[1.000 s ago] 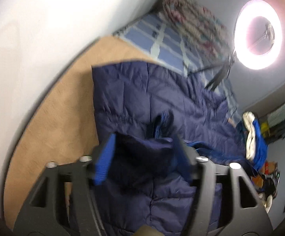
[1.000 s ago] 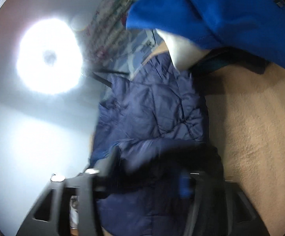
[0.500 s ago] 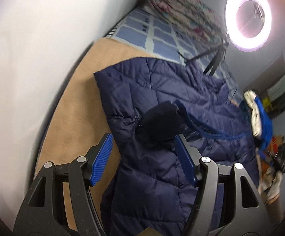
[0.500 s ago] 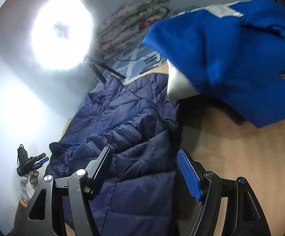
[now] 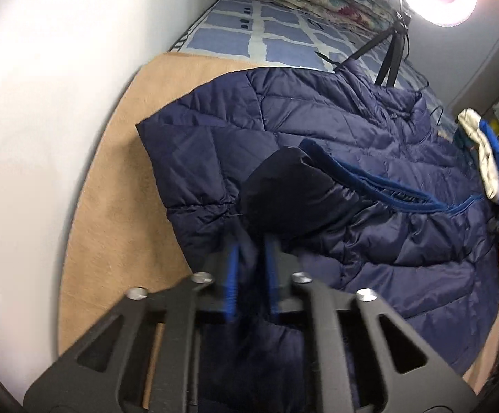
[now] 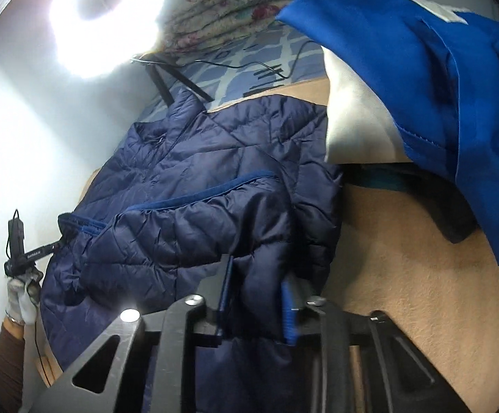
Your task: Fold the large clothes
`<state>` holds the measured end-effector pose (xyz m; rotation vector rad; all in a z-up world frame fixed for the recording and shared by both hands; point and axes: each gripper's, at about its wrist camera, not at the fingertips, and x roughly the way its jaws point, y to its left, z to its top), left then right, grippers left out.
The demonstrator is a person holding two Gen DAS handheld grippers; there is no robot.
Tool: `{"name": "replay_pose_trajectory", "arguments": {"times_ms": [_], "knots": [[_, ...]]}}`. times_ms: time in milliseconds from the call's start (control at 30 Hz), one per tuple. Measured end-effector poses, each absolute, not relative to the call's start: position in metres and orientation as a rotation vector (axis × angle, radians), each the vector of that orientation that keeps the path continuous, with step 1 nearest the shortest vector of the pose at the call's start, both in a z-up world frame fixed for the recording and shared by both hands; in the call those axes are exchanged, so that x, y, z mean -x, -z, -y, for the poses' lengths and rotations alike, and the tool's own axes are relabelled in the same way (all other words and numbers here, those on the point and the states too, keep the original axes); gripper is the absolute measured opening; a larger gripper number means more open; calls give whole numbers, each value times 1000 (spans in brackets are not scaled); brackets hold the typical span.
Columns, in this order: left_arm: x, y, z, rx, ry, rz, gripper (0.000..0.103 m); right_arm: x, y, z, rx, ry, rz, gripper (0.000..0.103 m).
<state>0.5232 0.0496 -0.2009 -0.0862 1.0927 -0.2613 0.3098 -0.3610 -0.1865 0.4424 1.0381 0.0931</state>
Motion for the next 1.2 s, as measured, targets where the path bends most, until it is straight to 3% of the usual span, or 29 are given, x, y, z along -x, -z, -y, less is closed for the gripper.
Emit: {"name": "replay_pose_trajectory", "arguments": {"times_ms": [100,233,300,333,367,400,467,500,533,567,600,700,733,1200], "knots": [[-522,198,-49,70,264,-1085,3,-306,181,356,-402,-84,-1020,4],[-514,184,-41,-48,250,-982,4,-303,171,351,-341,-69,-1000,5],[-516,181,-39,-38,284,-985,25,-305,171,352,-334,-43,-1005,18],[-518,181,-38,-34,290,-987,51,-306,172,355,-340,-35,-1011,33],[-521,181,-37,-40,279,-984,62,-306,173,357,-353,-41,-1011,38],[-523,181,-36,-47,275,-985,69,-306,174,359,-365,-51,-1014,47],[-529,185,-34,-66,265,-1000,69,-309,179,360,-375,-58,-1030,57],[-534,188,-32,-77,268,-1015,68,-311,183,360,-375,-55,-1041,57],[-538,193,-30,-91,254,-1030,51,-313,187,359,-374,-54,-1054,56],[-540,198,-28,-97,241,-1049,21,-315,191,358,-374,-56,-1066,51],[-542,202,-28,-96,233,-1069,10,-315,193,357,-376,-62,-1071,39],[-539,206,-25,-113,221,-1068,4,-312,188,354,-346,-51,-1052,12],[-536,204,-24,-121,225,-1055,3,-311,185,353,-338,-52,-1045,8],[-546,135,-46,-53,174,-871,0,-312,117,334,-115,71,-869,2]]}}
